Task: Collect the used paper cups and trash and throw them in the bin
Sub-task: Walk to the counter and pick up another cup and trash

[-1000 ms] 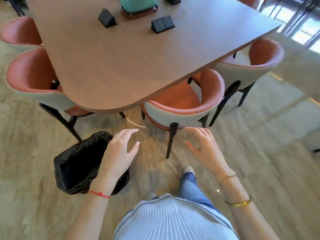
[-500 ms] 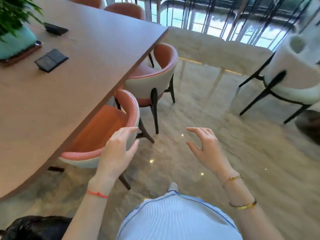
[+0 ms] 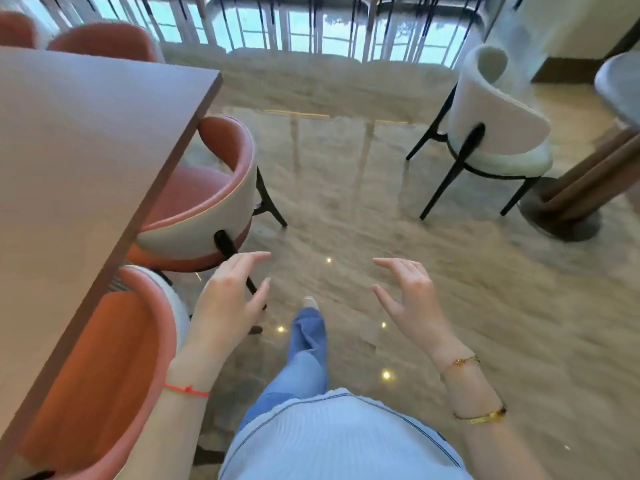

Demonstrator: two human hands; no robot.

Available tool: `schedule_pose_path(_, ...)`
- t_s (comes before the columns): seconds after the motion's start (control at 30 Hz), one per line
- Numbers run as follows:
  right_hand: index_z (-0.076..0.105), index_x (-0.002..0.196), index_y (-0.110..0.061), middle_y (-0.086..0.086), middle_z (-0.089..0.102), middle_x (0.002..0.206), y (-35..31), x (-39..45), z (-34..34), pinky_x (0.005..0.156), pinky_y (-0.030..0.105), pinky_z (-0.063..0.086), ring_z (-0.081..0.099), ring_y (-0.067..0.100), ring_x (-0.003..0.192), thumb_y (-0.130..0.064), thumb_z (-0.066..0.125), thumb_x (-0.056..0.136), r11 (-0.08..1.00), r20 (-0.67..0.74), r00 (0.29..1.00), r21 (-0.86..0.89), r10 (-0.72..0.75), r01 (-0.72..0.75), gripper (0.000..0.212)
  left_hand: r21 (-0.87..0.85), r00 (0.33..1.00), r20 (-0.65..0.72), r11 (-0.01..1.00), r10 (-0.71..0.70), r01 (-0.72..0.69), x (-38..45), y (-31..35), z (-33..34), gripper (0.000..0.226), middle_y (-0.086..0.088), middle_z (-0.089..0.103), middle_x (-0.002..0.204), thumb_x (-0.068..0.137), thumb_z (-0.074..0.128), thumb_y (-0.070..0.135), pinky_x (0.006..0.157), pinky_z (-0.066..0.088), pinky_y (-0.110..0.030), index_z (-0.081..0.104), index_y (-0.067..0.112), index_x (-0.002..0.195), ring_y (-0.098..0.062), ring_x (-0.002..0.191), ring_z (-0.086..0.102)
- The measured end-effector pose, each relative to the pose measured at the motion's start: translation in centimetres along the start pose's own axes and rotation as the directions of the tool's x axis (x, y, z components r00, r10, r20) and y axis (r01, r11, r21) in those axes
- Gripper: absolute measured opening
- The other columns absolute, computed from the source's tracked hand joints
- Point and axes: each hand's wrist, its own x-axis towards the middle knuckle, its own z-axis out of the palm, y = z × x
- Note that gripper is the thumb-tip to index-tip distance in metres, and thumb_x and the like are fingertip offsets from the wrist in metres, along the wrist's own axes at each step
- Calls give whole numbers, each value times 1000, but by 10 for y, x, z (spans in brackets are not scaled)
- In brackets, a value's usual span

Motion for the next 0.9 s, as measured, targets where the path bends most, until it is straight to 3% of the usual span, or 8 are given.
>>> schedule_pose_path(0.1, 63, 120, -13, 1, 64, 116, 10, 62, 0, 103, 32, 40, 53, 20, 115, -16, 71, 83, 1000, -13, 1000, 2, 23, -23, 38, -5, 1000, -1, 1000, 27, -27, 72, -5, 6, 36, 1, 62, 118, 87, 66, 14, 97, 45, -36, 61, 15, 123, -18, 112, 57)
schedule_pose_path(0.53, 63, 121, -11, 3, 64, 119, 26, 373, -26, 100, 17, 31, 52, 21, 117, -13, 70, 84, 997, -135, 988, 7, 71, -70, 38, 8, 984, 43, 985, 173, -174, 399, -12, 5, 40, 6, 61, 121, 87, 67, 18, 97, 45, -27, 58, 20, 127, -11, 114, 56)
schedule_pose_path(0.63, 62, 122, -15, 0, 63, 119, 40, 429, -25, 100, 14, 28, 50, 17, 118, -16, 70, 85, 995, -137, 986, 17, 96, -94, 38, 1, 981, 74, 984, 180, -180, 461, -17, 11, 40, 5, 60, 122, 88, 65, 19, 98, 45, -32, 57, 20, 127, -12, 116, 55)
schedule_pose_path(0.77, 60, 124, -19, -4, 62, 121, 65, 511, -23, 101, 17, 31, 48, 12, 119, -21, 68, 86, 996, -131, 987, 14, 89, -88, 39, 2, 983, 73, 986, 168, -169, 546, -28, 26, 39, 7, 59, 122, 88, 64, 20, 97, 42, -24, 57, 21, 127, -9, 115, 54)
schedule_pose_path(0.9, 61, 124, -17, -3, 62, 120, 87, 616, -32, 101, 15, 28, 48, 13, 120, -20, 68, 86, 997, -116, 991, 26, 73, -70, 38, -13, 988, 46, 989, 146, -145, 645, -28, 41, 39, 6, 61, 121, 88, 65, 19, 99, 44, -27, 59, 18, 126, -9, 114, 56)
